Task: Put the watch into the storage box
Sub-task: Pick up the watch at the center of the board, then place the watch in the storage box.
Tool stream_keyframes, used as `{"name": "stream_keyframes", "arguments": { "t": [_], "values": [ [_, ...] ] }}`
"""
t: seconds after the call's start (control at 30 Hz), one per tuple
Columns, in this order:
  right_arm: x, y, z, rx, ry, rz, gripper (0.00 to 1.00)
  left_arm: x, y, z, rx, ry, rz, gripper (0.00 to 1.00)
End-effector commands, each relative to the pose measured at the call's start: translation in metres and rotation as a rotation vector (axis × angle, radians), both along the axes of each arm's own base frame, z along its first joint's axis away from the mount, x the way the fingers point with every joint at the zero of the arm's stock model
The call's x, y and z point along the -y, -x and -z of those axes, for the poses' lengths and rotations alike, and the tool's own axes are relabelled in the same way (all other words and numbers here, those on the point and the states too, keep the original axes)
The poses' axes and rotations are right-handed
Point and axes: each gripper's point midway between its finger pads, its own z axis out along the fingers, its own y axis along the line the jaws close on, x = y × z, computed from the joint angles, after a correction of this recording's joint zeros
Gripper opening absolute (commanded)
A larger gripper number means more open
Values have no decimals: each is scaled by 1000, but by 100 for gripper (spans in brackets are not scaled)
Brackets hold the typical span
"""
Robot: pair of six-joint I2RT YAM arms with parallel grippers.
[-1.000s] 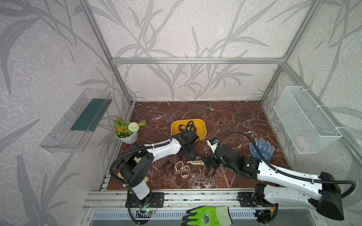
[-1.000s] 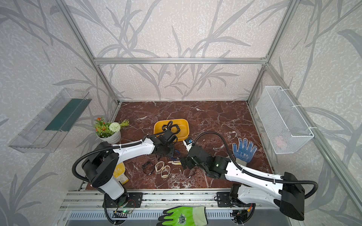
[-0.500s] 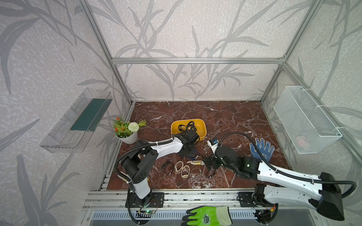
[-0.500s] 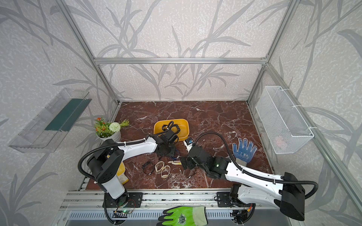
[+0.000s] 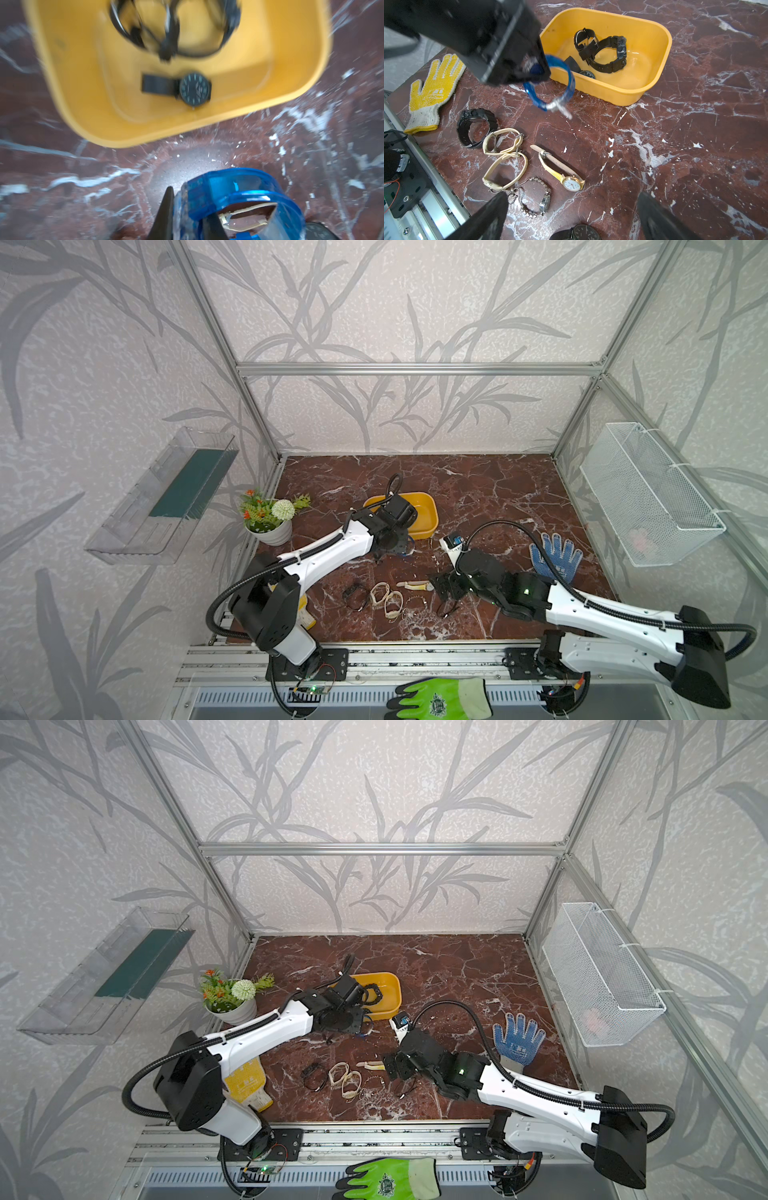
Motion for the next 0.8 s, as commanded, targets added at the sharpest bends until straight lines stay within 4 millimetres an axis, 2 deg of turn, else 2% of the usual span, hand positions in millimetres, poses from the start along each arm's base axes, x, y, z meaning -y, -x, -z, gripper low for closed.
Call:
{"name": "stream_keyframes", "arguments": {
  "t": [0.0,0.17,0.3,0.37,0.5,0.77],
  "values": [
    [3,-2,0,5,4,17,97,-30,-9,-25,52,-97,-20,12],
    [5,-1,1,2,6,18,97,-50,-51,-37,83,-89,-62,12],
    [6,-2,1,4,10,25,97,-44,-85,-37,100,-112,-44,12],
    [7,-2,0,5,12,29,97,-38,-98,-23,72,-128,-30,12],
    [9,-4,0,10,15,39,97,-28,-113,0,29,-144,-14,12],
    [13,-7,-2,2,22,74,97,-18,-122,33,-29,-134,-22,12]
  ]
}}
